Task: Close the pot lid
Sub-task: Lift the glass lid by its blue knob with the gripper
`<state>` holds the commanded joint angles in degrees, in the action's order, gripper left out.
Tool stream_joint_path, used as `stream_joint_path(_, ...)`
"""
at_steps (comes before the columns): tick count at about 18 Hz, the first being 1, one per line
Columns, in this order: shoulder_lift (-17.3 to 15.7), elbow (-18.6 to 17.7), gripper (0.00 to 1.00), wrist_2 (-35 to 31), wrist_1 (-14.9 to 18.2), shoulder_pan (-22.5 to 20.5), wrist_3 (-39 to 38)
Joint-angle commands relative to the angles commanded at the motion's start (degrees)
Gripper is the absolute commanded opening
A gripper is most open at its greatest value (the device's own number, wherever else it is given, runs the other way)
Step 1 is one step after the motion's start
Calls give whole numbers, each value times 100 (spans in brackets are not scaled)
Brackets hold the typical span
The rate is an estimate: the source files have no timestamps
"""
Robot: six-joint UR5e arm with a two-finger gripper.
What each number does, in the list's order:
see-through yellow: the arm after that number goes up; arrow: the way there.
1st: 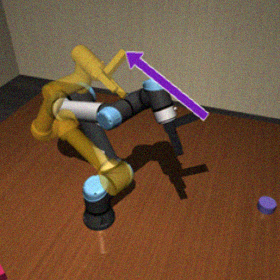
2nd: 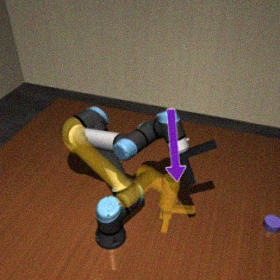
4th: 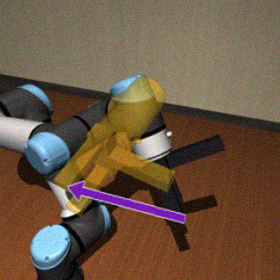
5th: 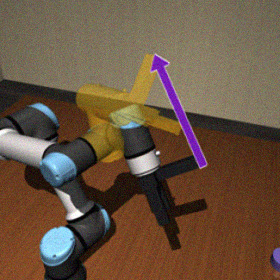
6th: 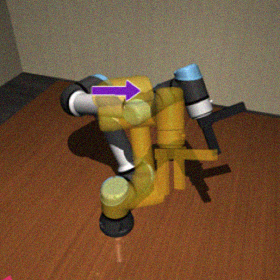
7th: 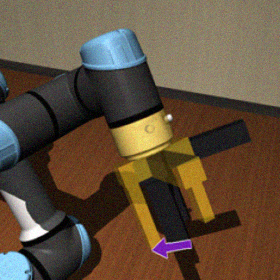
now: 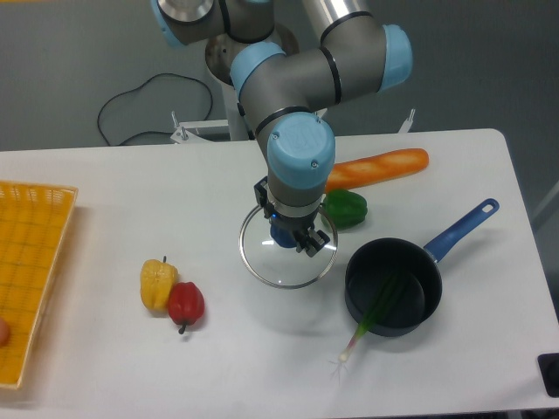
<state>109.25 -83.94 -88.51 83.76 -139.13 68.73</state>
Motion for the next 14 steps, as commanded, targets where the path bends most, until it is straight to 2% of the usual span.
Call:
stream_joint_path(2, 0, -18, 44, 175, -61, -35, -26)
stream_joint_path(5, 0, 0, 44, 431, -325, -105, -88)
stream_joint_path(11, -88, -18, 44, 518, -299, -281, -35)
stream_joint_path(14, -114, 9, 44, 860, -316, -422, -35)
